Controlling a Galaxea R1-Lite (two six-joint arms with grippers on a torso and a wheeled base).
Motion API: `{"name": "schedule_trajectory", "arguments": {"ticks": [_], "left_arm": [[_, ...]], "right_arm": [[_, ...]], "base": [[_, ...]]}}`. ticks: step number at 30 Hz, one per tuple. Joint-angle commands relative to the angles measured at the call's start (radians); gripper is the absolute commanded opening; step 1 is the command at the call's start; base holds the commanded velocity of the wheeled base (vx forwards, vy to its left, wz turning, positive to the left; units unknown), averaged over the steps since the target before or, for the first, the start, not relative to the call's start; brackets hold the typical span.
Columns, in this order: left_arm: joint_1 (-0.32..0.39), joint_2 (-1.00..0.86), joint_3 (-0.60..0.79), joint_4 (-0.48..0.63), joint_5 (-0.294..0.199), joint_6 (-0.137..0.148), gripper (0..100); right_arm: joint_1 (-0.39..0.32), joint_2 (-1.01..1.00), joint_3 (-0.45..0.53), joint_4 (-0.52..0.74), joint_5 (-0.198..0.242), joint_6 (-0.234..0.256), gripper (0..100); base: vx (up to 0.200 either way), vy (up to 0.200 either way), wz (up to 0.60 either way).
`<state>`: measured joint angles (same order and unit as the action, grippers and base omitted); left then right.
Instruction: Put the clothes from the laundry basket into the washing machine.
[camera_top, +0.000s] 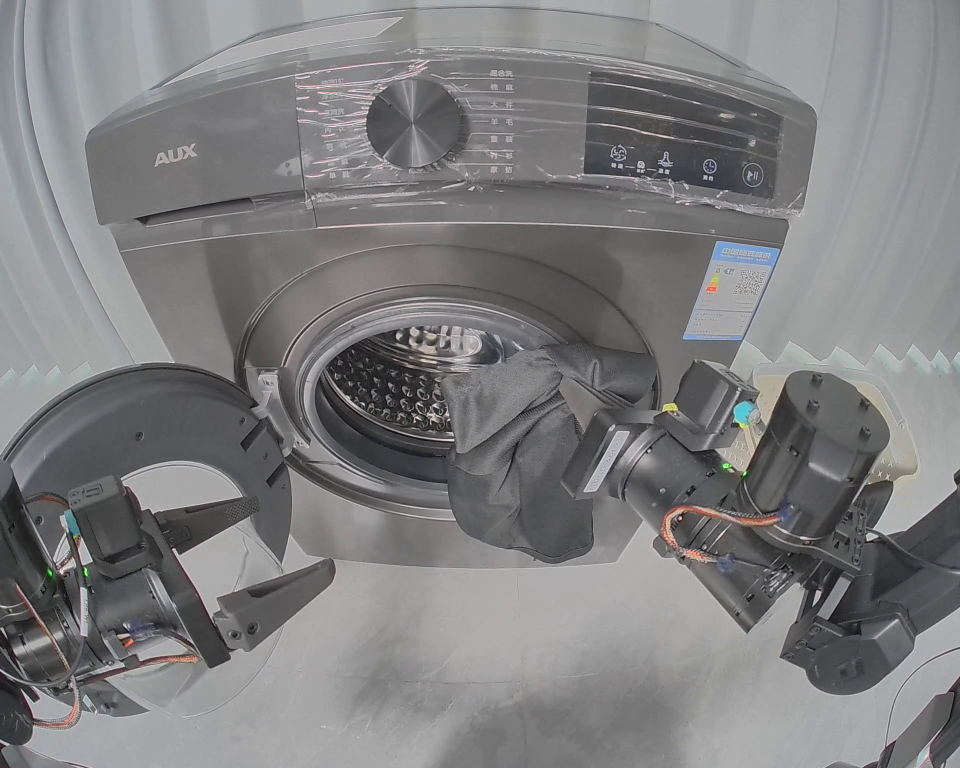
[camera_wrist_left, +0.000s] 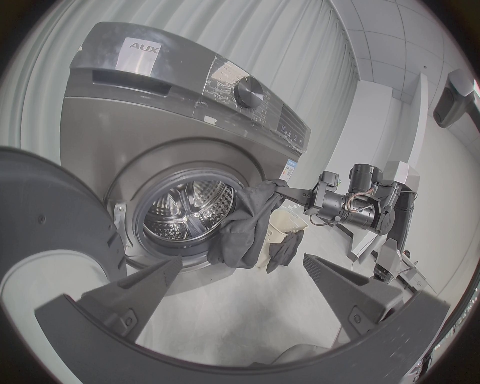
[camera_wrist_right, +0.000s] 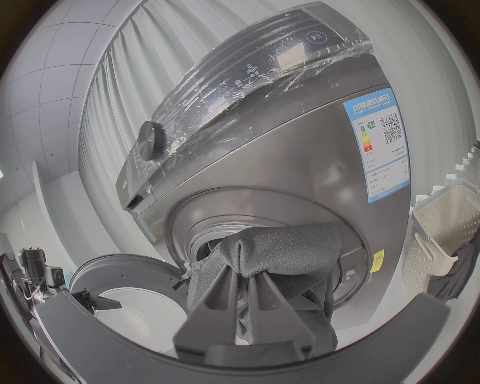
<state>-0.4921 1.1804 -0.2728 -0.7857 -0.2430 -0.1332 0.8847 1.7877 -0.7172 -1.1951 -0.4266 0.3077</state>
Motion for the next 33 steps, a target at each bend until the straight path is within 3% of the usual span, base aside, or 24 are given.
{"name": "schedule_trajectory", "arguments": {"ticks": [1, 10, 16, 17, 21, 33], "left_arm": [[-0.003, 0.025, 0.0, -0.001, -0.001, -0.003, 100], [-0.006, 0.188, -0.074, -0.015, -0.001, 0.012, 100], [-0.006, 0.334, -0.1, -0.184, -0.009, 0.014, 100], [-0.009, 0.401, -0.102, -0.276, -0.012, 0.01, 100], [-0.013, 0.501, -0.105, -0.391, -0.01, 0.01, 100], [-0.005, 0.656, -0.175, -0.455, -0.03, 0.001, 100]], "right_arm": [[0.0, 0.004, -0.004, 0.0, 0.002, -0.001, 0], [-0.018, 0.006, -0.071, 0.023, 0.019, -0.015, 0], [-0.021, 0.018, -0.102, 0.052, 0.022, -0.039, 0], [-0.021, 0.018, -0.102, 0.052, 0.022, -0.039, 0], [-0.027, 0.022, -0.165, 0.086, 0.034, -0.038, 0], [-0.026, 0.049, -0.185, 0.074, 0.035, -0.038, 0]], "base": [[0.0, 0.0, 0.0], [0.0, 0.0, 0.0], [0.0, 0.0, 0.0], [0.0, 0.0, 0.0], [0.0, 0.0, 0.0], [0.0, 0.0, 0.0]]}}
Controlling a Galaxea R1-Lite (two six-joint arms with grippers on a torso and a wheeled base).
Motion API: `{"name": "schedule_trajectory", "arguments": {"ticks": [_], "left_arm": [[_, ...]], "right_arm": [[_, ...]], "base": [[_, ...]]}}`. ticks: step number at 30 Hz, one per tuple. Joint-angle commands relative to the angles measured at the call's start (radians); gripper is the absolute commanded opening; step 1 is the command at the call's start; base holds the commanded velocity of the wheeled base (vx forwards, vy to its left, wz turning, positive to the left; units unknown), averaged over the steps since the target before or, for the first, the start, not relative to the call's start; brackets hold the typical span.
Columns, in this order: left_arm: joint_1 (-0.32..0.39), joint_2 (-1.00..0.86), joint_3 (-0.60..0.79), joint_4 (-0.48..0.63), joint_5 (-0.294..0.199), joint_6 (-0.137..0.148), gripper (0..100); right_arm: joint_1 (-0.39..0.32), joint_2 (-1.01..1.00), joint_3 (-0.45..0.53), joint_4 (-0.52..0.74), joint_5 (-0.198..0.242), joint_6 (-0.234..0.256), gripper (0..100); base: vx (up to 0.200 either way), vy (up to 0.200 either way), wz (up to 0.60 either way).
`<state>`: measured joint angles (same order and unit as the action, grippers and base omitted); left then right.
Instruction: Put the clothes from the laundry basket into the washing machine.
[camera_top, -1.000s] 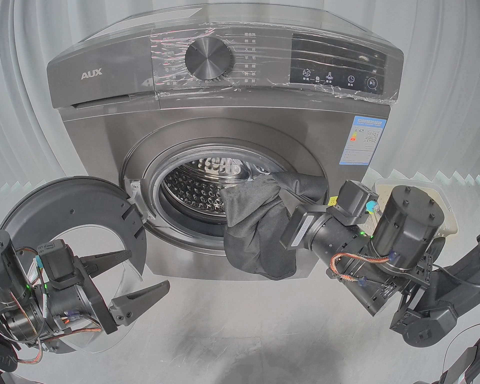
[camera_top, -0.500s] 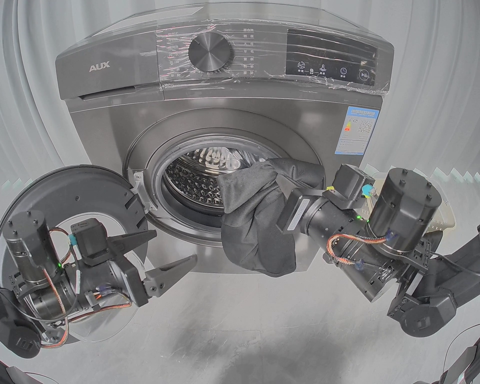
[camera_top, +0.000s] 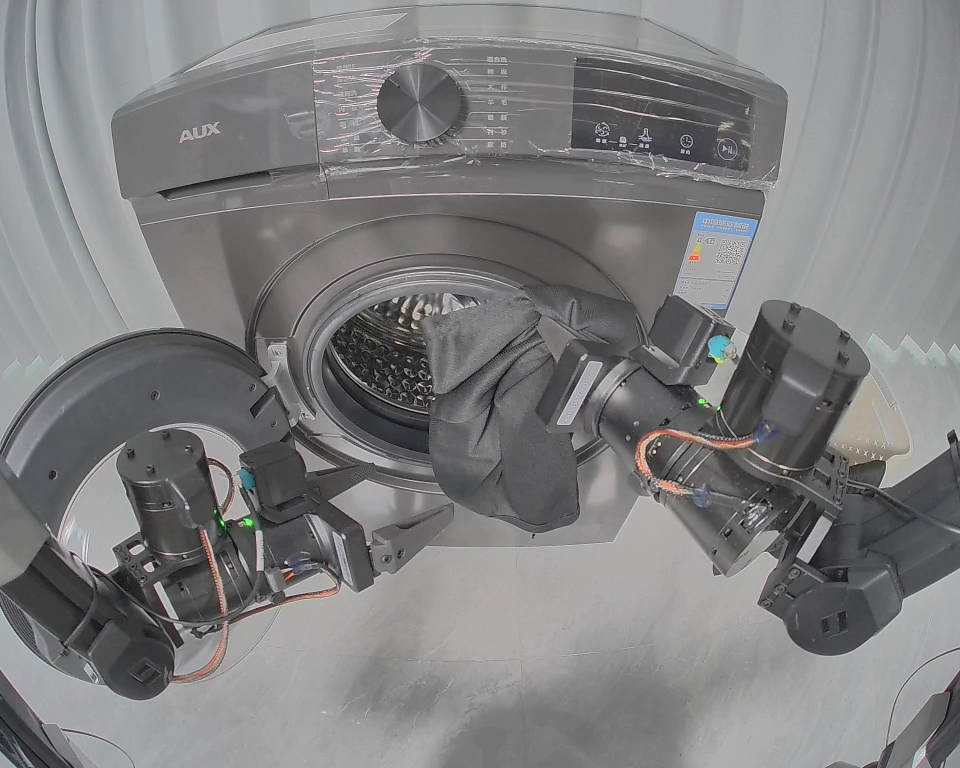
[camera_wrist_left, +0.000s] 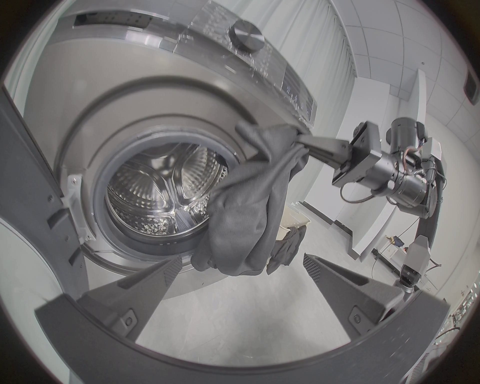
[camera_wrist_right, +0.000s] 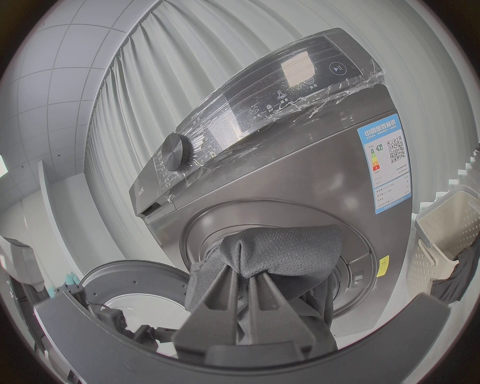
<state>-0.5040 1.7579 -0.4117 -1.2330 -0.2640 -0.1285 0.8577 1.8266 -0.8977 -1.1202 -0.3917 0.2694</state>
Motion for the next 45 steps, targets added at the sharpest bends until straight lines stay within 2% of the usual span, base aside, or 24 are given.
{"name": "schedule_trajectory", "arguments": {"ticks": [1, 4, 12, 16, 17, 19, 20, 21, 24, 29, 36, 45], "left_arm": [[0.01, 0.086, -0.047, -0.008, -0.015, -0.003, 100], [0.015, 0.111, -0.064, -0.008, -0.035, -0.005, 100], [0.021, 0.187, -0.118, -0.036, -0.04, -0.005, 100], [0.021, 0.222, -0.137, -0.062, -0.047, -0.005, 100], [0.022, 0.235, -0.142, -0.071, -0.066, -0.005, 100], [0.022, 0.236, -0.142, -0.072, -0.067, -0.005, 100], [0.03, 0.241, -0.142, -0.086, -0.107, -0.008, 100], [0.033, 0.244, -0.142, -0.089, -0.118, -0.008, 100], [0.039, 0.25, -0.153, -0.092, -0.132, -0.008, 100], [0.048, 0.287, -0.171, -0.103, -0.13, -0.008, 100], [0.033, 0.356, -0.199, -0.192, -0.13, -0.01, 100], [0.018, 0.394, -0.223, -0.241, -0.126, -0.011, 100]], "right_arm": [[0.001, 0.01, -0.003, -0.001, 0.001, 0.002, 0], [0.003, 0.01, 0.0, -0.001, 0.001, 0.002, 0], [0.004, 0.008, 0.006, -0.006, 0.002, 0.007, 0], [0.006, 0.008, 0.016, -0.023, 0.02, 0.007, 0], [0.006, 0.008, 0.017, -0.026, 0.024, 0.007, 0], [0.006, 0.008, 0.017, -0.026, 0.024, 0.007, 0], [0.006, 0.008, 0.017, -0.026, 0.025, 0.007, 0], [0.006, 0.008, 0.017, -0.026, 0.025, 0.007, 0], [0.006, 0.008, 0.017, -0.026, 0.025, 0.007, 0], [0.009, 0.01, 0.017, -0.027, 0.025, 0.005, 0], [0.008, 0.011, 0.017, -0.032, 0.025, 0.004, 0], [0.003, 0.023, 0.017, -0.033, 0.025, 0.004, 0]], "base": [[0.0, 0.0, 0.0], [0.0, 0.0, 0.0], [0.0, 0.0, 0.0], [0.0, 0.0, 0.0], [0.0, 0.0, 0.0], [0.0, 0.0, 0.0], [0.0, 0.0, 0.0], [0.0, 0.0, 0.0], [0.0, 0.0, 0.0], [0.0, 0.0, 0.0], [0.0, 0.0, 0.0], [0.0, 0.0, 0.0]]}}
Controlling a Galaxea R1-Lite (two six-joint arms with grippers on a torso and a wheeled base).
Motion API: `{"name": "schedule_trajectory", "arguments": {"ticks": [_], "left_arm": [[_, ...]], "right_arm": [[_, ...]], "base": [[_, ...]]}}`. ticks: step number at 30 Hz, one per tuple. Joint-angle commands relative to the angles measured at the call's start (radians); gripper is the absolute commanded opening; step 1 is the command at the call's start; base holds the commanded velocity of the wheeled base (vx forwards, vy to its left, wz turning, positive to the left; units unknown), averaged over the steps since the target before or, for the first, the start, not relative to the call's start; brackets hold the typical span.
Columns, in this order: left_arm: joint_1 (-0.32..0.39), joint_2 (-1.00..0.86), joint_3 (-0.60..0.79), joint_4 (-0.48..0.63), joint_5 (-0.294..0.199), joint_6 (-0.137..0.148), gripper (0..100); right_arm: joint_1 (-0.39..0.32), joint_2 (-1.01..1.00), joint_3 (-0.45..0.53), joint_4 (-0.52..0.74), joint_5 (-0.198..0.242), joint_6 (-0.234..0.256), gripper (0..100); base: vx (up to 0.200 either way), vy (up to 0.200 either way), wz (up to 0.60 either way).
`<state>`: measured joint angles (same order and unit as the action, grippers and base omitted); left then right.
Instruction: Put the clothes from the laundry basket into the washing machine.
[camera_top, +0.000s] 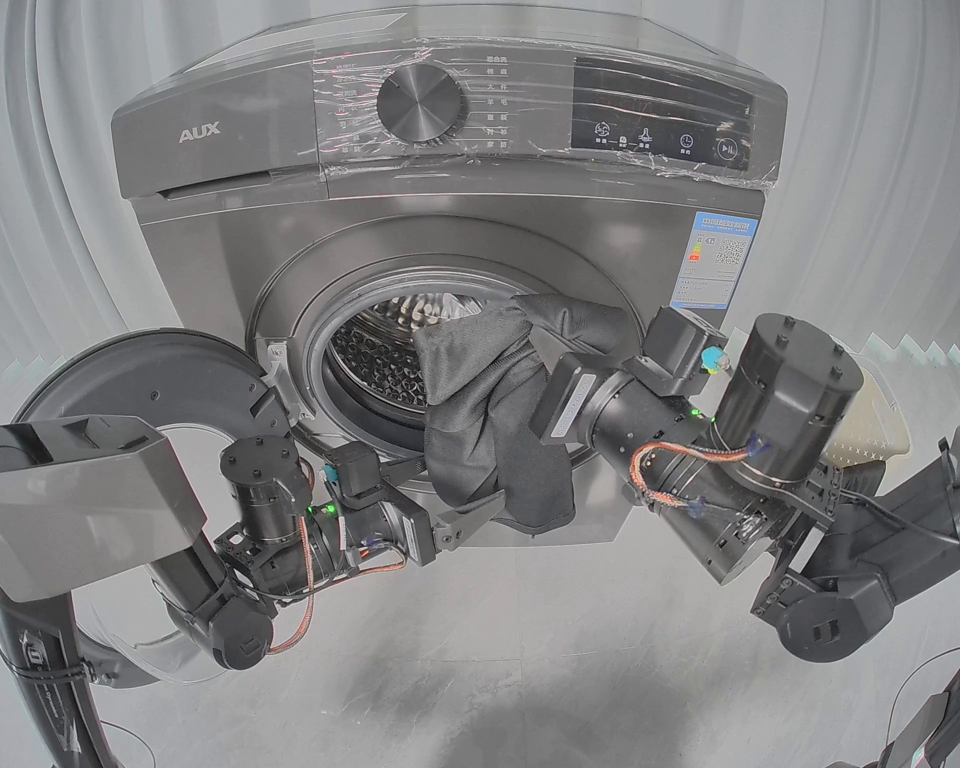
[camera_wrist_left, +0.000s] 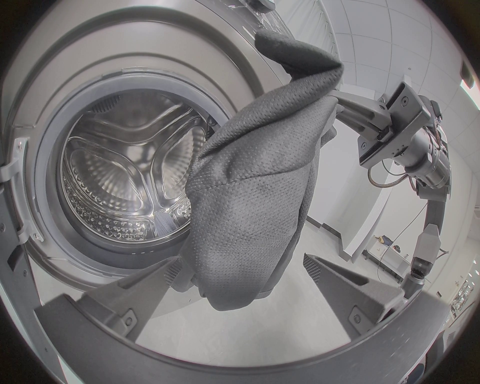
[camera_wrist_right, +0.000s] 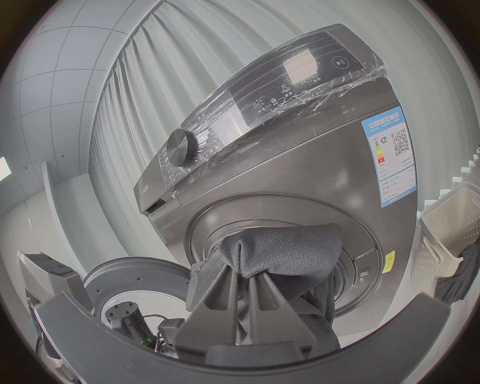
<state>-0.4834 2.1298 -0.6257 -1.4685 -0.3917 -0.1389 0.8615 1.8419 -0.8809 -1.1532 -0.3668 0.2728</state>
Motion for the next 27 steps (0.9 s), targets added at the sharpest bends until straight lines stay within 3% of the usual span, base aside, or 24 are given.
{"name": "schedule_trajectory", "arguments": {"ticks": [1, 12, 27], "left_arm": [[-0.003, 0.024, -0.011, -0.01, 0.005, -0.001, 0], [-0.011, 0.042, -0.025, -0.05, 0.01, -0.001, 0], [-0.066, -0.079, 0.12, -0.078, 0.013, 0.019, 0]], "right_arm": [[-0.001, 0.01, 0.0, 0.0, 0.0, 0.0, 0], [-0.002, 0.03, 0.002, -0.022, 0.0, -0.003, 0], [-0.056, 0.039, 0.049, -0.02, 0.008, -0.004, 0]], "base": [[0.0, 0.0, 0.0], [0.0, 0.0, 0.0], [0.0, 0.0, 0.0]]}}
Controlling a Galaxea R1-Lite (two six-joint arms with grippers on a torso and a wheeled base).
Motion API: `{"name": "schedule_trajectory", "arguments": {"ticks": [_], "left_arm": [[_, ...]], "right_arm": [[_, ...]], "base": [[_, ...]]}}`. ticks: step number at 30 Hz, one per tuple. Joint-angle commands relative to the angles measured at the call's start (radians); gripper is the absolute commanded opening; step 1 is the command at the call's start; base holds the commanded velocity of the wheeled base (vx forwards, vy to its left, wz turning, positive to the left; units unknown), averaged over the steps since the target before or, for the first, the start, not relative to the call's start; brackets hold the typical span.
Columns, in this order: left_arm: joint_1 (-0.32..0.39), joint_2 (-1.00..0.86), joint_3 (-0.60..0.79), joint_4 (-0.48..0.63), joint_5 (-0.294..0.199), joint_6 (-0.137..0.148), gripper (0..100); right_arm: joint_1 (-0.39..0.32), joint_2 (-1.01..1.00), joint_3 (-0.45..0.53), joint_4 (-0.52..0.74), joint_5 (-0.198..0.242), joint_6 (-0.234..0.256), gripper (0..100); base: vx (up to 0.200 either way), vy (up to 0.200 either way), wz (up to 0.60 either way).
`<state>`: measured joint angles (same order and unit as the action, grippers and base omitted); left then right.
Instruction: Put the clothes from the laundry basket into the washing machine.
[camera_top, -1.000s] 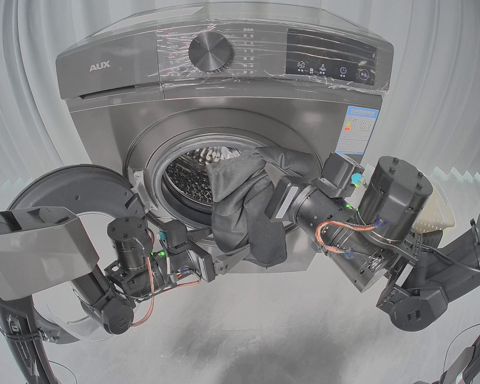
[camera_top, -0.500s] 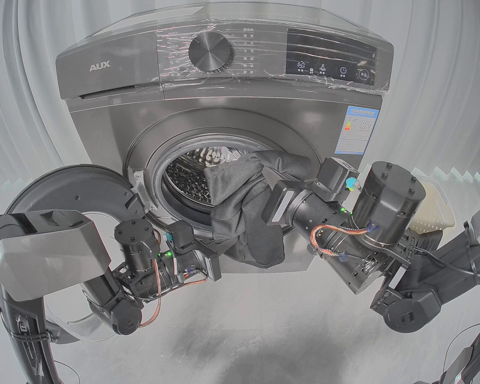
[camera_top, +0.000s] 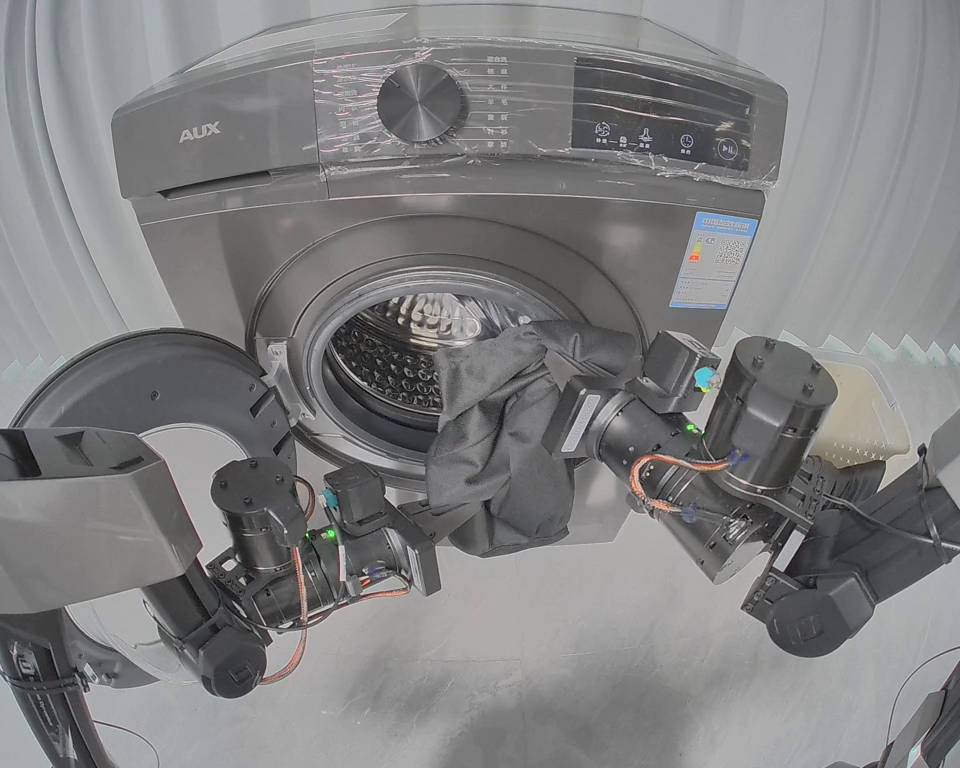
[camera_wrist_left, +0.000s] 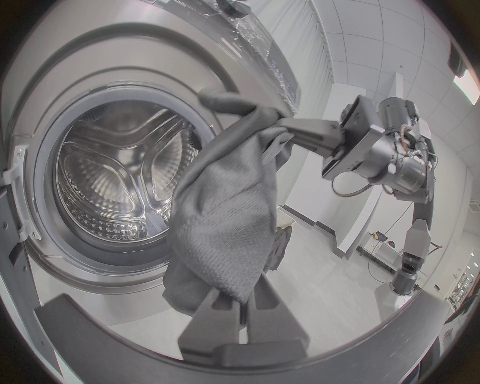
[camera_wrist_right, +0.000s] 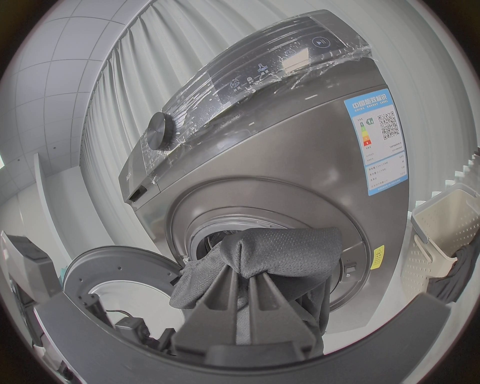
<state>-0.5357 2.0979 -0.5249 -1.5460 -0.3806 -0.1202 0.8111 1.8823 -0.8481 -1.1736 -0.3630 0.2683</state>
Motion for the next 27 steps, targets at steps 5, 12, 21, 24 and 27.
{"name": "schedule_trajectory", "arguments": {"ticks": [5, 12, 21, 24, 27], "left_arm": [[-0.018, -0.047, 0.019, 0.0, 0.008, 0.002, 0], [-0.02, -0.048, 0.019, 0.0, 0.009, 0.002, 0], [-0.02, -0.052, 0.017, 0.0, 0.009, 0.002, 0], [-0.016, -0.052, 0.011, 0.0, 0.031, 0.002, 0], [-0.018, -0.052, 0.002, 0.0, 0.037, 0.001, 0]], "right_arm": [[-0.007, -0.003, 0.044, -0.02, 0.032, 0.0, 0], [-0.02, 0.0, 0.078, -0.052, 0.07, -0.003, 0], [-0.02, 0.003, 0.104, -0.052, 0.079, -0.003, 100], [-0.027, 0.018, 0.106, -0.047, 0.078, -0.004, 100], [-0.049, 0.029, 0.124, -0.049, 0.078, -0.026, 100]], "base": [[0.0, 0.0, 0.0], [0.0, 0.0, 0.0], [0.0, 0.0, 0.0], [0.0, 0.0, 0.0], [0.0, 0.0, 0.0]]}}
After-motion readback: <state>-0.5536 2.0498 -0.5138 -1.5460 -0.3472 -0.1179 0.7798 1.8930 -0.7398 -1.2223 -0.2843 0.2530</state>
